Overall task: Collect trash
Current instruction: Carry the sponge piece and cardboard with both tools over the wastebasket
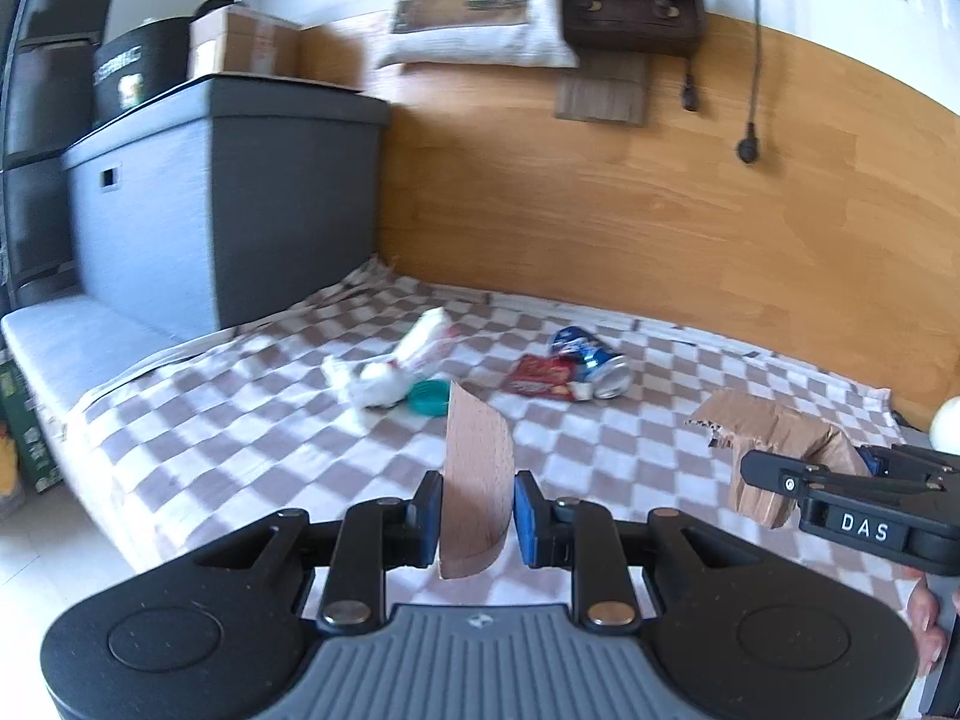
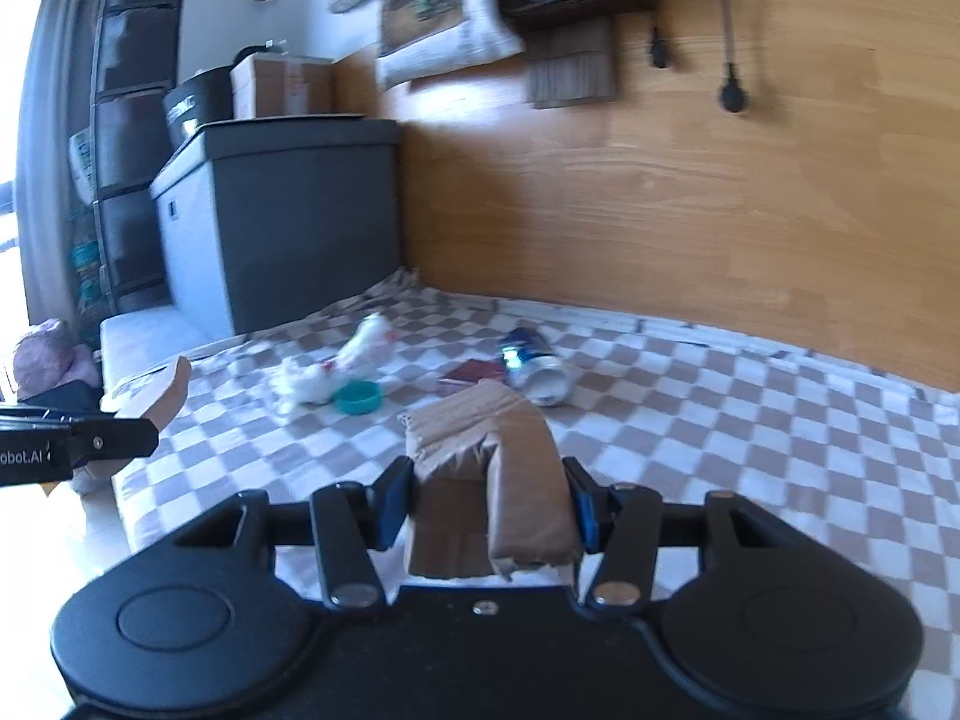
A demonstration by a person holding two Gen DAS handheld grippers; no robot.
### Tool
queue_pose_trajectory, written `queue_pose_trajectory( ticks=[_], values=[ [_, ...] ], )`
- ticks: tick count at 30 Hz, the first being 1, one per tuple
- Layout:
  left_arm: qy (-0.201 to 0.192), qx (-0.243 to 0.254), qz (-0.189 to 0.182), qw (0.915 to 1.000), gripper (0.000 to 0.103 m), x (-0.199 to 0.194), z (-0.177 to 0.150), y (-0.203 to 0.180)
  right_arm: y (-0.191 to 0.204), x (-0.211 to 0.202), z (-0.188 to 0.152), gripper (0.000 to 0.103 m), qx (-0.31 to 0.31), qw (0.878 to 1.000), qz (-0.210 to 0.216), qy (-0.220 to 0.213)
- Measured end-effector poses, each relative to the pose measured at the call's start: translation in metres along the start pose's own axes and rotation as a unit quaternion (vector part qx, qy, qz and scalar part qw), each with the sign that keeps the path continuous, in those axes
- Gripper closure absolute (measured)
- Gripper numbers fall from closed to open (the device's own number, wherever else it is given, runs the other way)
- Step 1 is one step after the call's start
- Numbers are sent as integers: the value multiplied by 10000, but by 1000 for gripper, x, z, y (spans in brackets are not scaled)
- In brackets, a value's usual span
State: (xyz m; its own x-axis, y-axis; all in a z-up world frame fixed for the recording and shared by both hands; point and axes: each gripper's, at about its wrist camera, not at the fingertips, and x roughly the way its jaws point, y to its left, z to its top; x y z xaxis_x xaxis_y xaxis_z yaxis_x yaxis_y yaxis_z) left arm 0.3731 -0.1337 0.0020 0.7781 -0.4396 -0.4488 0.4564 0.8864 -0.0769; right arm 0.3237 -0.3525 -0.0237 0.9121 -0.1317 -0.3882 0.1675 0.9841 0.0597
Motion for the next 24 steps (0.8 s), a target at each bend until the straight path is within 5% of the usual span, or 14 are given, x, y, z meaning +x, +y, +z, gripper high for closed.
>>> queue_pose_trajectory(
  ticks=[12,24],
  values=[
    [94,-502,701,9962,77,-25,-36,86,80,17,-16,50,-344,9972,648,132],
    [399,-1011,1335,9851,77,-36,-88,155,162,44,-43,50,-569,9812,1776,496]
  ],
)
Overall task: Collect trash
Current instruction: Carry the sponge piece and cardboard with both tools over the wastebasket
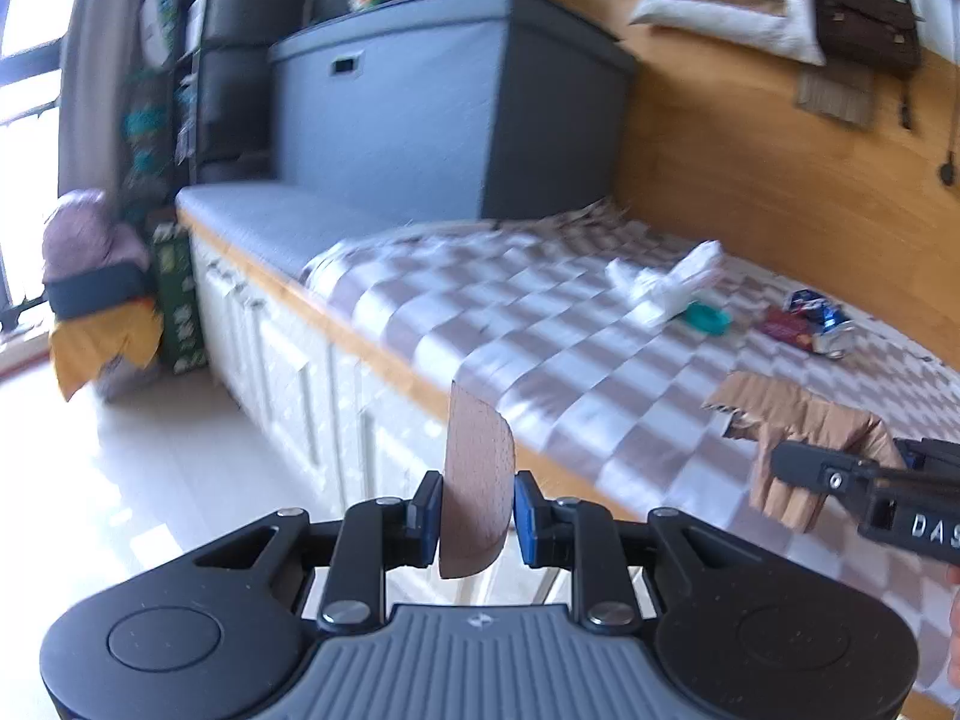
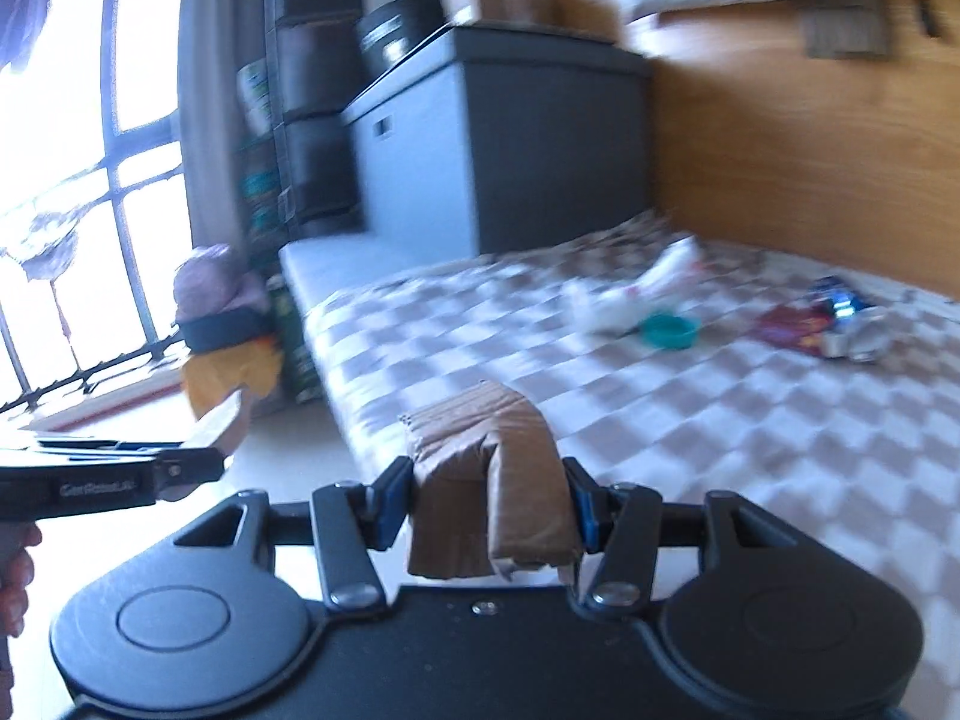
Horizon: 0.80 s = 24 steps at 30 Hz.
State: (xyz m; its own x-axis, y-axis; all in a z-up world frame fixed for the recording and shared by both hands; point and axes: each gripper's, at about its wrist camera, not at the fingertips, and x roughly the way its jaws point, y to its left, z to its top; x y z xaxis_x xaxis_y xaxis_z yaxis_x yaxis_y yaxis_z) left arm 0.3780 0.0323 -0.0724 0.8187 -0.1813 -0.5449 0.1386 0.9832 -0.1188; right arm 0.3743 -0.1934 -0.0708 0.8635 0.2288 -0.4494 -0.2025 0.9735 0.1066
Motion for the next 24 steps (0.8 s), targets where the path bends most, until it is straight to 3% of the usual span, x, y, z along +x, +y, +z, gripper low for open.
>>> queue_pose_trajectory(
  ticks=[5,12,24],
  values=[
    [307,-265,138,9991,77,9,-30,26,38,25,-17,50,-502,9969,460,395],
    [763,-654,274,9946,77,27,-71,59,70,67,-47,50,-830,9880,766,1052],
    [1674,-1144,100,9792,77,84,-121,86,97,142,-107,50,-1099,9584,797,2512]
  ],
)
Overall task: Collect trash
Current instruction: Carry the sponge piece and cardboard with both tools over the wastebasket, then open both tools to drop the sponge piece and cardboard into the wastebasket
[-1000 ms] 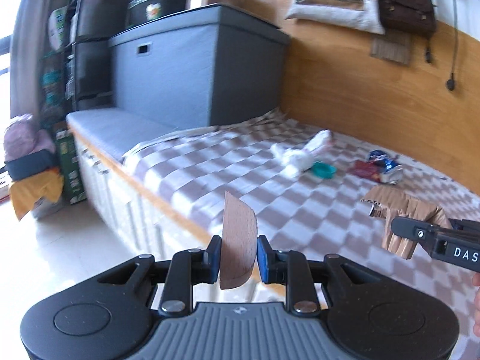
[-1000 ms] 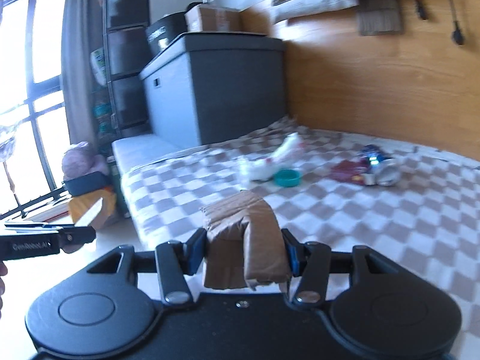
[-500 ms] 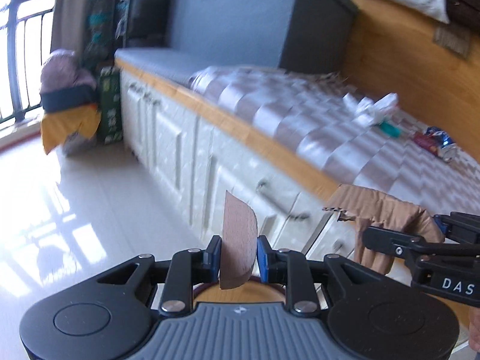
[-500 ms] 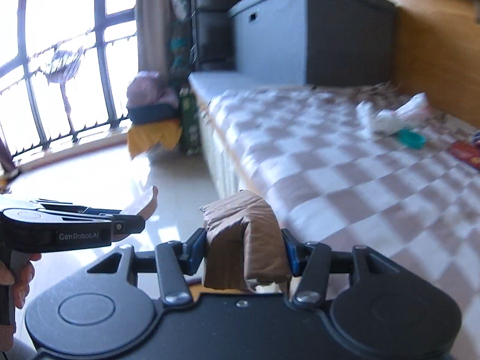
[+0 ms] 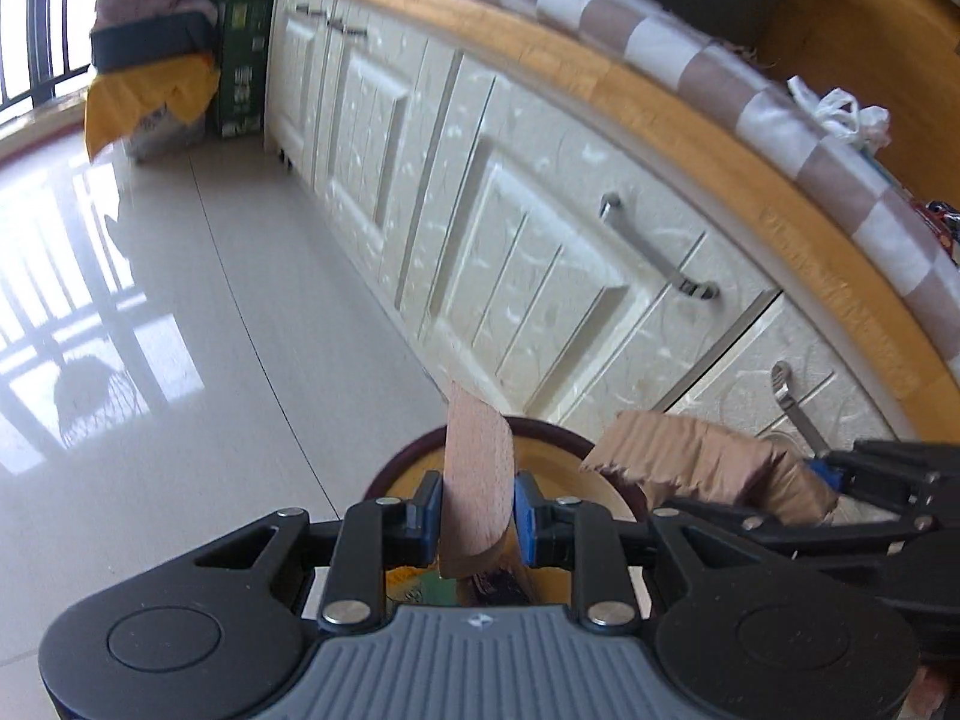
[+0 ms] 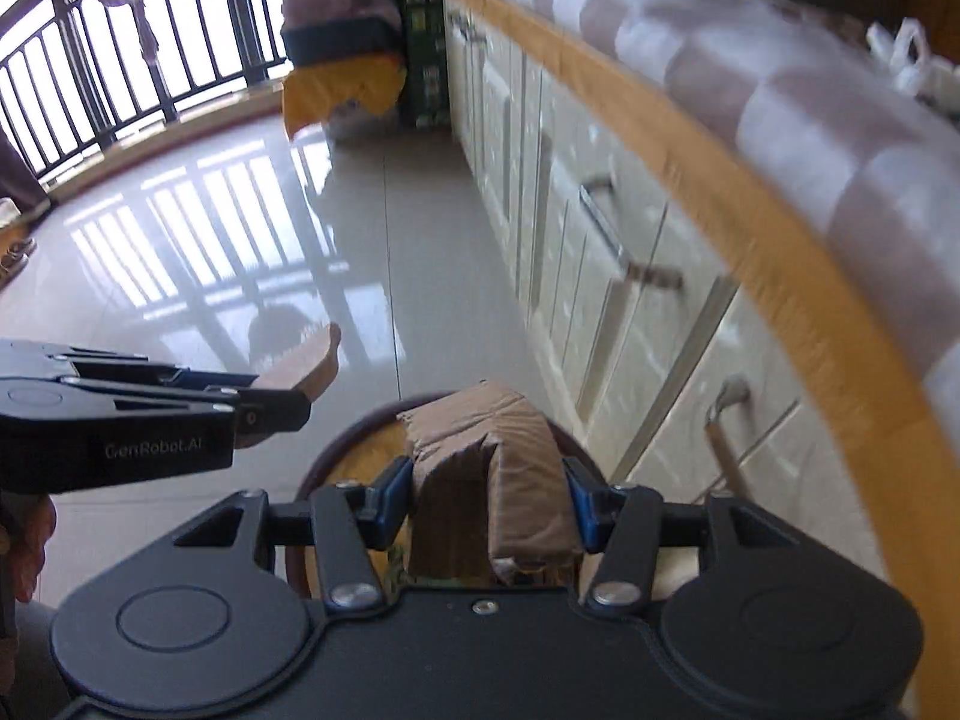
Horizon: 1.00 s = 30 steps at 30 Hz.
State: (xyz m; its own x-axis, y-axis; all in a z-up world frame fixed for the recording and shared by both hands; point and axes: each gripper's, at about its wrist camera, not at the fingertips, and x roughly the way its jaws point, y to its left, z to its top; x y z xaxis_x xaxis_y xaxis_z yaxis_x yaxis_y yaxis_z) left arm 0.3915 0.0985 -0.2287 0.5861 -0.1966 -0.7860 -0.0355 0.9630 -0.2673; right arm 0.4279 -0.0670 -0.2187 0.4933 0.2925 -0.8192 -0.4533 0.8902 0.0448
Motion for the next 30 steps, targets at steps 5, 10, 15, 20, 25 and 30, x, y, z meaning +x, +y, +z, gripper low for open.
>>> queue_pose_trajectory(
  ticks=[5,10,15,20,25,30],
  values=[
    [410,-202,-330,9984,77,37,9,-5,-7,25,-5,50,225,9986,-21,489],
    [893,-203,-576,9941,77,71,12,-21,-17,38,-17,50,347,9952,-2,913],
    [1208,-85,-549,9911,77,100,5,-32,-20,46,-28,49,324,9922,2,1206],
    [1241,-219,-575,9904,62,113,7,-31,-24,48,-27,49,379,9910,45,1281],
    [1266,-157,-459,9908,50,112,10,-26,-26,49,-22,49,378,9910,116,1277],
    [1347,10,-186,9907,46,108,8,-13,-22,53,-20,47,361,9918,129,1219]
  ],
)
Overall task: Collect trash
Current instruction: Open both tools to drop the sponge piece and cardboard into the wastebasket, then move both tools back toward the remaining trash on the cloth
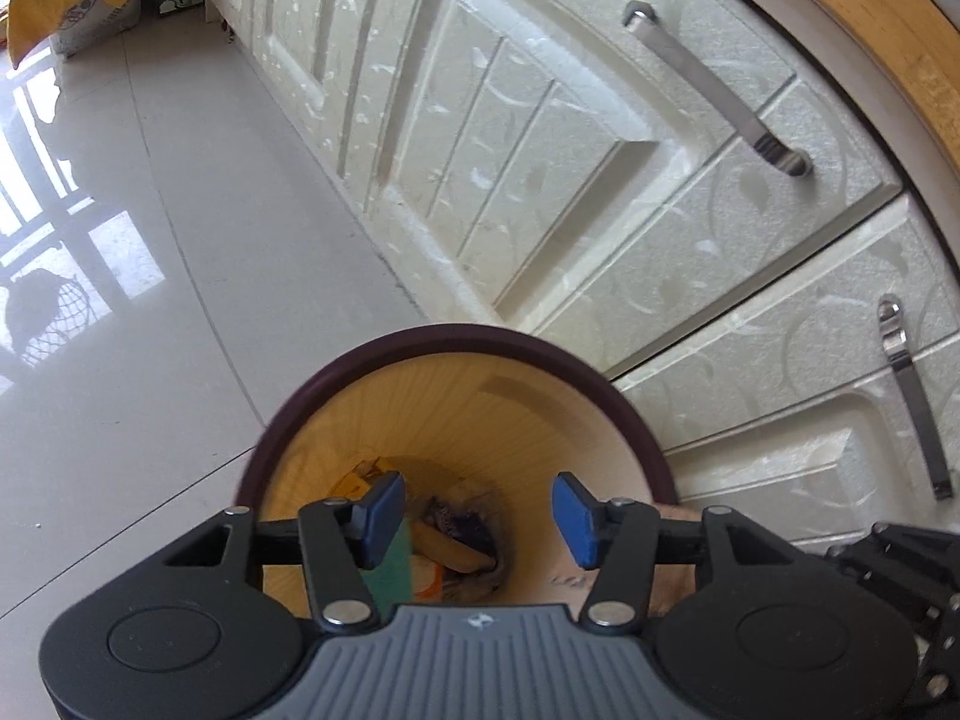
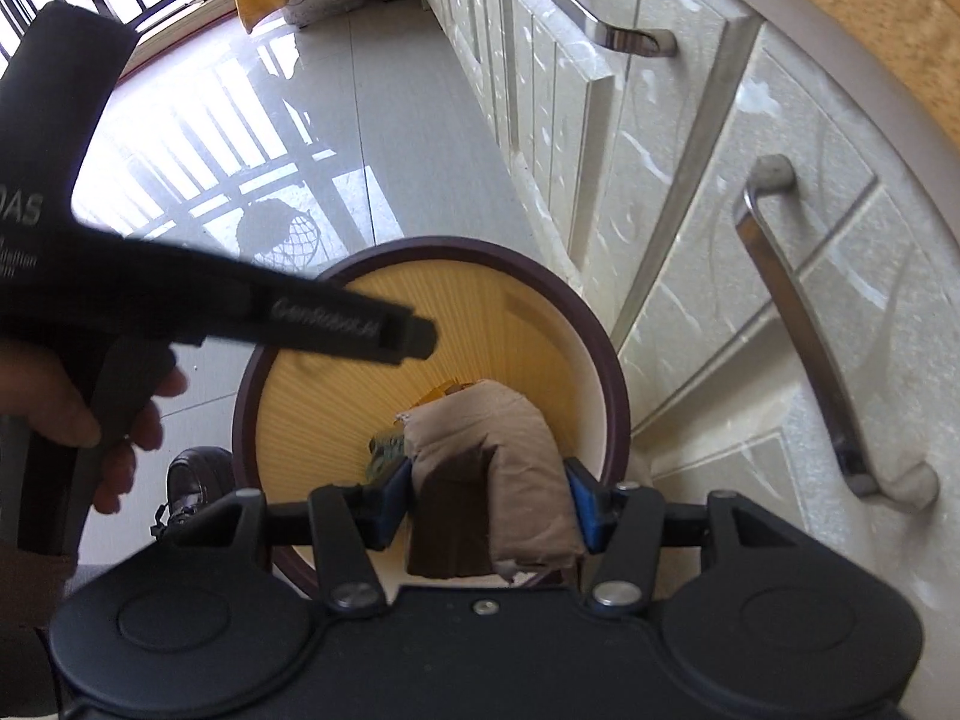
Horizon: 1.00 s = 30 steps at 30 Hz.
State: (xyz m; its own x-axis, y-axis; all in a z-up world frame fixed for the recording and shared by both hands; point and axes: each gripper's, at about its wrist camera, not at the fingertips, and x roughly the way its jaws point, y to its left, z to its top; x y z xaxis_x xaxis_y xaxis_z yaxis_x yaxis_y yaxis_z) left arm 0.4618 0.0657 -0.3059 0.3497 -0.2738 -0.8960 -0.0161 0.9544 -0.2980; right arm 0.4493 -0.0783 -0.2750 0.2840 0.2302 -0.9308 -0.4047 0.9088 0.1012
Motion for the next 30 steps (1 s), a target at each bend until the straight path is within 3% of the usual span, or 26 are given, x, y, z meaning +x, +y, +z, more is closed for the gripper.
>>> queue_pose_trajectory(
  ticks=[5,9,12,14,17,22,30],
  values=[
    [-8,-95,199,9998,39,-9,-1,19,4,0,5,45,-9,9997,54,-224],
    [-95,-167,320,9993,27,-18,1,31,4,2,9,43,58,9989,74,-462],
    [-128,-251,352,9990,17,-23,2,38,3,4,11,33,147,9983,109,-558],
    [-124,-285,374,9988,15,-25,2,41,4,7,11,18,129,9985,131,-515],
    [-99,-296,446,9985,9,-26,2,45,7,11,8,8,-54,9990,84,-427],
    [-16,-179,520,9985,0,-24,-3,43,4,12,0,4,-250,9992,4,-303],
    [164,77,560,9983,0,-26,-23,39,-14,8,-13,0,-201,9997,-157,-54]
  ],
)
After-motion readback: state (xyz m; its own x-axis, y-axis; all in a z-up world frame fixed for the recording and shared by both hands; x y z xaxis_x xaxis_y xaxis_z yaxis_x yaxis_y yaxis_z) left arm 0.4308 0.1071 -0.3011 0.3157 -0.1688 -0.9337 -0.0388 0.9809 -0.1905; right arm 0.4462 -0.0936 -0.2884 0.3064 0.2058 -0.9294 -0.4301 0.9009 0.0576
